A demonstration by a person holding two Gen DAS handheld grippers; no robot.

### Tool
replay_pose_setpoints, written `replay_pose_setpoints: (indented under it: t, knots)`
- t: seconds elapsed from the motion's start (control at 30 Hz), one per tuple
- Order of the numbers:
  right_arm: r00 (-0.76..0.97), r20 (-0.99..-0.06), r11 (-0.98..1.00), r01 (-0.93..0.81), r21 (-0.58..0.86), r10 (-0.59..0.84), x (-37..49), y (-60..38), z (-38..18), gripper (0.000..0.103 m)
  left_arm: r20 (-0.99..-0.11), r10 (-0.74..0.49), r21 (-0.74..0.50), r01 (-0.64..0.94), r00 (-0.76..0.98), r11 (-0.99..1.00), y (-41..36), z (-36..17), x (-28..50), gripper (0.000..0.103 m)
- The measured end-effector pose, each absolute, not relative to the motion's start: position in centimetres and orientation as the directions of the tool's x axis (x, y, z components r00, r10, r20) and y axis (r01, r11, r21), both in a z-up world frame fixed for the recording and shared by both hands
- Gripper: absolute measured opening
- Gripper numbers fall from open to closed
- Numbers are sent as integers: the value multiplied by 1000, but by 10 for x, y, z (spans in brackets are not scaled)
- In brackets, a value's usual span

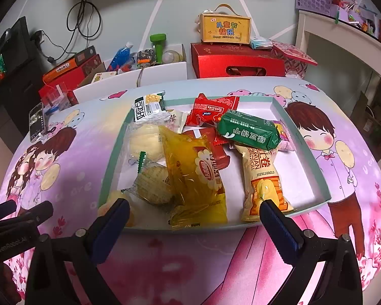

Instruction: Organize snacks

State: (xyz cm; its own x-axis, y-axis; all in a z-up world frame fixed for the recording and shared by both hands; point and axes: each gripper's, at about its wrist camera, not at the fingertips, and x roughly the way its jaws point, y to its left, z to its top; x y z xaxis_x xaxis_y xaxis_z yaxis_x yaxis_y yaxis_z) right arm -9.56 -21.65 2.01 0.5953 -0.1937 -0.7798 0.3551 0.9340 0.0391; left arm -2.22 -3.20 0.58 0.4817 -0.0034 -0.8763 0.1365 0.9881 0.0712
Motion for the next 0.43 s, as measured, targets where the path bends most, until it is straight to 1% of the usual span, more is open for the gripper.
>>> replay_pose_setpoints:
  t: [0.2,0.3,0.43]
  knots:
    - [595,-781,935,353,40,-191,-95,-216,20,103,-877,-3,69,134,480,989,-33,4,-22,97]
    - [595,-781,935,351,40,-189,-96,-217,19,103,-874,18,88,123,485,988,-32,4,-23,97]
    - [596,-781,935,351,40,-190,-96,-217,18,103,-861,-11,62,127,508,990,-29,9,-26,97]
